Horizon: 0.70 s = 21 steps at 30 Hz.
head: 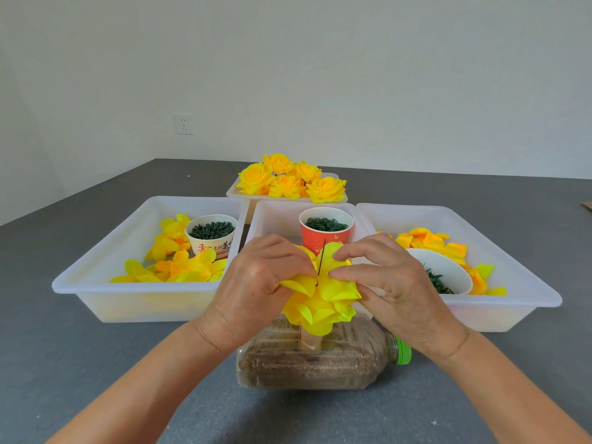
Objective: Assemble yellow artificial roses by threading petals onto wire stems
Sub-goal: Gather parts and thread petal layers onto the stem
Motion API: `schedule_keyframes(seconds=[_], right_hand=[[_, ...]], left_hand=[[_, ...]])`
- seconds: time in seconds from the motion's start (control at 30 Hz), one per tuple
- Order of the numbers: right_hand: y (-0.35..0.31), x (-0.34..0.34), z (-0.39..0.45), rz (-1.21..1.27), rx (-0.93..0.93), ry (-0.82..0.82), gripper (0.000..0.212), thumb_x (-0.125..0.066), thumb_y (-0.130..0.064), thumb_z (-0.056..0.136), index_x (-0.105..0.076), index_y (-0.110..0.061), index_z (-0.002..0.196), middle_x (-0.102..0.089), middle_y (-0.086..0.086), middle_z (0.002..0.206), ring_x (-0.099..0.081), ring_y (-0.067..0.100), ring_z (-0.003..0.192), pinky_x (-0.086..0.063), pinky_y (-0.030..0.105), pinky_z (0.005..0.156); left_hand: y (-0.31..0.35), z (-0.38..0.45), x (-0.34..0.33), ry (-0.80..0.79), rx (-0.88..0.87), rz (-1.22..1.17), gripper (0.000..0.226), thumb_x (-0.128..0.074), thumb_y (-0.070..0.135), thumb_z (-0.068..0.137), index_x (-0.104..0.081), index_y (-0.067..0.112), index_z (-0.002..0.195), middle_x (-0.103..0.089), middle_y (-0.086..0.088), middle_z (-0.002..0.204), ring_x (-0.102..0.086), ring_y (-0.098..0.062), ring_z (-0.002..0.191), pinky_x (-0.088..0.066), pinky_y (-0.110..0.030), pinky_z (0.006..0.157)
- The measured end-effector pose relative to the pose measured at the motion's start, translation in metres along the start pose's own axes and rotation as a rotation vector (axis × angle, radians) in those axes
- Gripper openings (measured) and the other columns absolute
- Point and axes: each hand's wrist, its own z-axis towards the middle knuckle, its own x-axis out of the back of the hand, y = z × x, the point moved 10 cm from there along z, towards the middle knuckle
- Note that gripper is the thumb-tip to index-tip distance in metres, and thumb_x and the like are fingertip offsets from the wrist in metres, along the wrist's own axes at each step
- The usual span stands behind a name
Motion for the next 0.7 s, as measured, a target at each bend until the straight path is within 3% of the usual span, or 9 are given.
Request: schedule_keyframes(seconds=[0.13,0.27,0.7], right_hand=[[-0.007,0.000,0.002,-0.064,0.013,-0.038,0.029,-0.069,-0.001,0.064,-0.076,-0.017,0.087,-0.069,-0.004,0.104,-0.053,0.020,0.101,-0.046,0.048,0.076],[-0.011,-0.003,0.001,-0.082,0.029,-0.068,0.028,-0.067,0.000,0.066,-0.076,-0.018,0.086,-0.071,-0.009,0.099,-0.059,0.024,0.099,-0.046,0.047,0.077],[-0.010,-0.011,-0.003,-0.102,0.030,-0.130,0.024,-0.056,-0.009,0.079,-0.076,-0.020,0.087,-0.071,-0.013,0.097,-0.060,0.022,0.099,-0.038,0.034,0.082]], left_hand=[[-0.002,0.000,-0.001,-0.005,0.001,0.009,0.012,-0.063,0.008,0.076,-0.074,0.010,0.082,-0.071,0.002,0.087,-0.062,-0.019,0.081,-0.046,-0.034,0.074],[-0.002,-0.001,-0.002,-0.011,-0.001,0.015,0.017,-0.068,0.000,0.070,-0.074,0.010,0.082,-0.071,0.003,0.087,-0.061,-0.018,0.082,-0.046,-0.035,0.074],[0.002,-0.004,-0.006,-0.067,-0.038,0.015,0.012,-0.063,0.009,0.079,-0.075,0.010,0.082,-0.071,0.003,0.087,-0.064,-0.023,0.081,-0.047,-0.037,0.070]])
